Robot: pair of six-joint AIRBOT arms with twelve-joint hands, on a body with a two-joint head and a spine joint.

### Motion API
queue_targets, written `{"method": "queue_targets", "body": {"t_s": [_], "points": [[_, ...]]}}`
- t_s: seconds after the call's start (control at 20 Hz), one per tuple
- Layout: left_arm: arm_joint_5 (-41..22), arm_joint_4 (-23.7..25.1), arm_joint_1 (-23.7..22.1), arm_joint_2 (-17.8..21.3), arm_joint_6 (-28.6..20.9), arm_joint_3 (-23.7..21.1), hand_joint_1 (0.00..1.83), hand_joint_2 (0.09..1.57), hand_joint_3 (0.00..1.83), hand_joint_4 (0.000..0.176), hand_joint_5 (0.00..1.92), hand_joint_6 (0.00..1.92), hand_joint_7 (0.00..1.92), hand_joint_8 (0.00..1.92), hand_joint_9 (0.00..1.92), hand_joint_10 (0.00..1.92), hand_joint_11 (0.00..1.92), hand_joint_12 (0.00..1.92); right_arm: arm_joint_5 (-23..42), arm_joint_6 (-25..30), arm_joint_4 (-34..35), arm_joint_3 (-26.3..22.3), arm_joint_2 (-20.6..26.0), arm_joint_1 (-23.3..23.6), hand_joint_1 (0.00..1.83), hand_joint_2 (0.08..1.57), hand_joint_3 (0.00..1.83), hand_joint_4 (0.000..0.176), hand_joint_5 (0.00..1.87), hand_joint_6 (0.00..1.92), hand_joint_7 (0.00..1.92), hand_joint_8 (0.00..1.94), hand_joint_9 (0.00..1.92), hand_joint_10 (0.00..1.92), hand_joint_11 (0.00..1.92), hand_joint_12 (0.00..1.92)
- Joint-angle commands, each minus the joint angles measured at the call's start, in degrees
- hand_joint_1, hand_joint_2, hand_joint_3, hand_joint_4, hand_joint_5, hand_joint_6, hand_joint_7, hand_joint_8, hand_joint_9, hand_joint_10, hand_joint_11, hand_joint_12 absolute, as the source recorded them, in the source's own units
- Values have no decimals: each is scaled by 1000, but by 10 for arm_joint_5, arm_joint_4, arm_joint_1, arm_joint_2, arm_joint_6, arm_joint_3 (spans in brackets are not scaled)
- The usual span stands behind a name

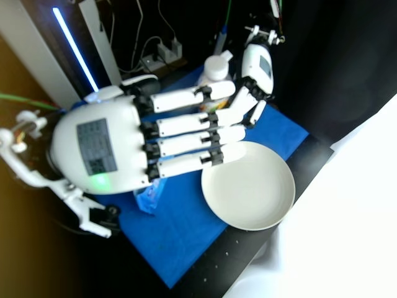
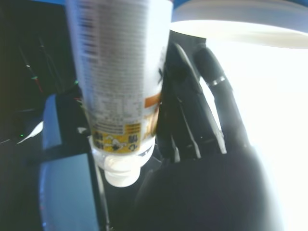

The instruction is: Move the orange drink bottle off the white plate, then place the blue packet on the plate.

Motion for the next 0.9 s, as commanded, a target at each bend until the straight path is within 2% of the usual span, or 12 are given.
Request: {"method": "queue_targets", "body": {"t_s": [0.0,0.1,0.2,0.3,0.35,0.4,0.45,0.5,0.6,0.7,0.75,0.85], "points": [[-60,-27,-3,-1,-10,-4,705,951,0,0,736,2,784,0,704,0,274,802,59,3,29,0,0,11,603,908,2,71,272,0,207,1,163,0,0,425],[-61,-24,-2,1,-10,-8,744,944,0,0,607,0,649,0,596,3,146,856,59,3,28,0,0,11,620,914,3,60,278,2,216,2,187,10,0,437],[-60,-21,0,5,-10,-11,724,916,0,0,422,0,476,0,446,0,16,927,59,3,28,0,0,11,631,907,0,64,280,3,210,4,191,7,6,405],[-60,-21,3,7,-10,-14,624,854,0,1,207,1,229,5,224,3,0,560,59,3,28,0,0,11,641,913,0,63,276,1,207,2,191,5,0,401],[-60,-21,3,8,-10,-14,556,827,0,33,93,2,121,6,119,5,0,322,59,3,28,0,0,11,624,922,3,47,261,0,209,2,194,6,2,407],[-60,-20,3,8,-10,-14,533,815,0,47,48,5,65,9,56,10,0,145,59,3,28,0,0,11,619,928,6,40,256,0,207,1,196,6,2,410],[-59,-20,4,8,-10,-14,533,815,0,47,48,5,65,9,56,10,0,145,59,3,28,0,0,11,619,928,6,40,256,0,207,1,196,6,2,410],[-59,-20,6,9,-10,-14,453,786,0,59,1,0,4,0,2,0,0,39,59,3,28,0,0,11,644,922,1,59,267,3,205,2,180,5,0,362],[-59,-19,9,11,-10,-17,424,790,0,72,0,0,0,0,0,0,0,2,59,3,27,0,0,11,644,903,0,66,276,5,215,6,180,6,2,352],[-58,-17,12,17,-10,-22,435,794,0,106,0,0,0,0,0,0,0,0,59,3,24,0,0,11,629,901,0,65,269,1,211,3,189,8,7,360],[-56,-13,12,24,-10,-27,425,773,0,156,0,0,0,0,0,0,0,0,59,4,22,0,0,11,636,892,0,68,261,0,202,0,169,1,1,357],[-46,0,12,46,-10,-44,416,768,0,174,0,0,0,0,0,0,0,0,57,8,14,0,0,11,620,851,0,95,225,2,161,4,134,4,0,255]]}}
